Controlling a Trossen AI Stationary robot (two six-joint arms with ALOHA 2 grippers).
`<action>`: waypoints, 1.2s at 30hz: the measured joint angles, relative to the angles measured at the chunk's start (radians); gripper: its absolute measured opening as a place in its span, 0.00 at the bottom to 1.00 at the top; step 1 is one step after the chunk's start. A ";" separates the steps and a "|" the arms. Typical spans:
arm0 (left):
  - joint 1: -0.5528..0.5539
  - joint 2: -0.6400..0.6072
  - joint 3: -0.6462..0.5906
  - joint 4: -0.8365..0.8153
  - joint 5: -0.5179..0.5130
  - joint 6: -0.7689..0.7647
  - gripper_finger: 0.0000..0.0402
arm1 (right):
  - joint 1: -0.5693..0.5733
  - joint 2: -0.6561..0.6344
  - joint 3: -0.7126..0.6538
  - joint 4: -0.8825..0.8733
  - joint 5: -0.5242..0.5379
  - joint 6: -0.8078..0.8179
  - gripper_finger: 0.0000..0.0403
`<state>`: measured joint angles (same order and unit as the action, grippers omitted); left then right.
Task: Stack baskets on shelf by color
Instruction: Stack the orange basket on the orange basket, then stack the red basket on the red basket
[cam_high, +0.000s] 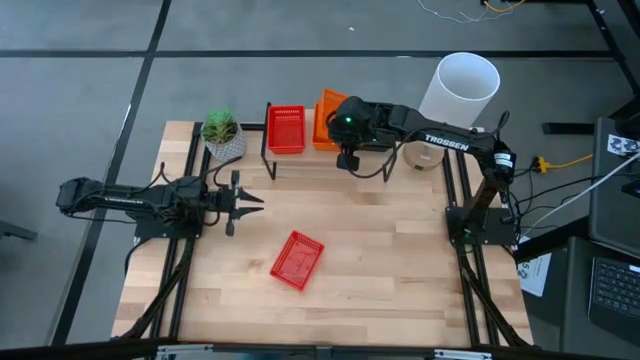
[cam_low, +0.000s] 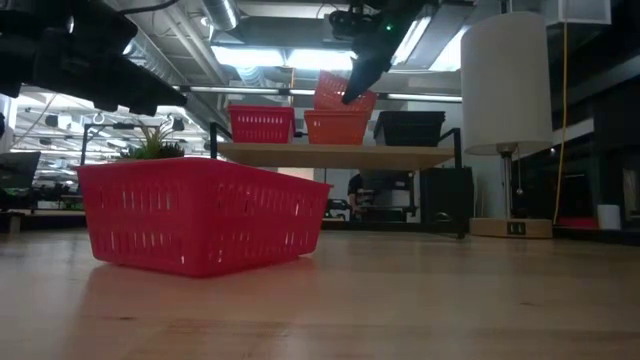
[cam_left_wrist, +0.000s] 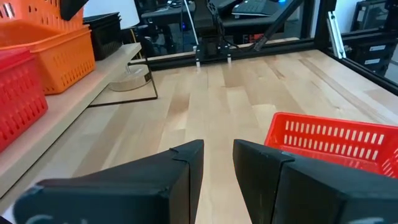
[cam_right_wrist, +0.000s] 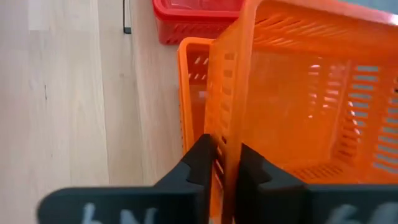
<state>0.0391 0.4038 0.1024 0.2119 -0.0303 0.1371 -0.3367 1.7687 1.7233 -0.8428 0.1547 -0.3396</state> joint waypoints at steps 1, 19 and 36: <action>0.000 0.000 0.000 0.000 0.000 0.000 0.20 | 0.000 0.000 0.000 0.004 0.000 -0.001 0.10; 0.000 0.000 0.000 0.000 -0.001 0.003 0.20 | 0.079 -0.005 0.112 0.015 -0.185 0.101 0.30; -0.009 0.000 0.000 0.038 0.098 -0.112 0.20 | 0.492 0.003 -0.122 0.467 -0.296 0.512 0.30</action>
<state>0.0301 0.4038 0.1021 0.2501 0.0677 0.0252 0.1549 1.7714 1.6017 -0.3758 -0.1409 0.1722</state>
